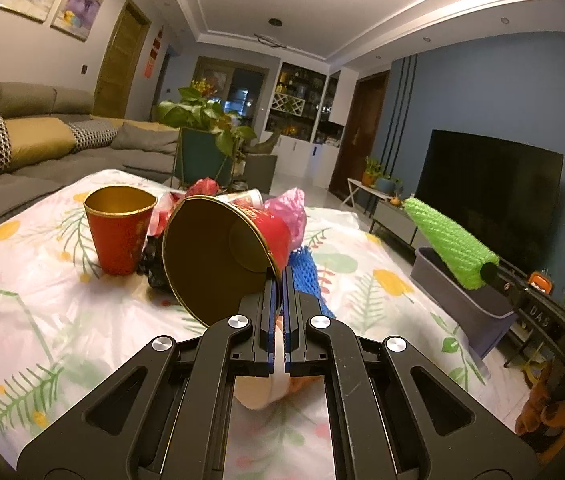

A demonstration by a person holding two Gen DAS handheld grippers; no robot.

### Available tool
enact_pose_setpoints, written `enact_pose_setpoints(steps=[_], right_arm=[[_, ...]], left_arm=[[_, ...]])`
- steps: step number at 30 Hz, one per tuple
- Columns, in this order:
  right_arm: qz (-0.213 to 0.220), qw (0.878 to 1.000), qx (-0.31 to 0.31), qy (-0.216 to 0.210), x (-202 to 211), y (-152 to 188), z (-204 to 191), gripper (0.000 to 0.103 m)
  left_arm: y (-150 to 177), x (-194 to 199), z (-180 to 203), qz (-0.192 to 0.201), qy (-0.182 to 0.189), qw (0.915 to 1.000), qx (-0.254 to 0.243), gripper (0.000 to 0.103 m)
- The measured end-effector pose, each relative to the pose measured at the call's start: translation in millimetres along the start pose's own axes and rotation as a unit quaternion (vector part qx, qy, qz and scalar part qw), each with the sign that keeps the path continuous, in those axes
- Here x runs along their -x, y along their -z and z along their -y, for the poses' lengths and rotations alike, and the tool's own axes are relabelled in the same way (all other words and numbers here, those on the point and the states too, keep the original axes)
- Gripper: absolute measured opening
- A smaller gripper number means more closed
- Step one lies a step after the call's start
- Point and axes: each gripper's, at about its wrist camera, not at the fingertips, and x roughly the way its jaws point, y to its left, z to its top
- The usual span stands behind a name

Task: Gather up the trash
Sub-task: 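Lift the green mesh and red cup and carry both over the grey bin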

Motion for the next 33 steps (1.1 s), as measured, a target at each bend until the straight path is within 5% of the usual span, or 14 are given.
enact_pose_setpoints(steps=[33], right_arm=[[0.018,0.999,-0.024,0.027,12.9,-1.0,27.0,0.006]], left_arm=[[-8.8,-1.6,28.3,0.022,0.000,0.9993,-0.031,0.002]])
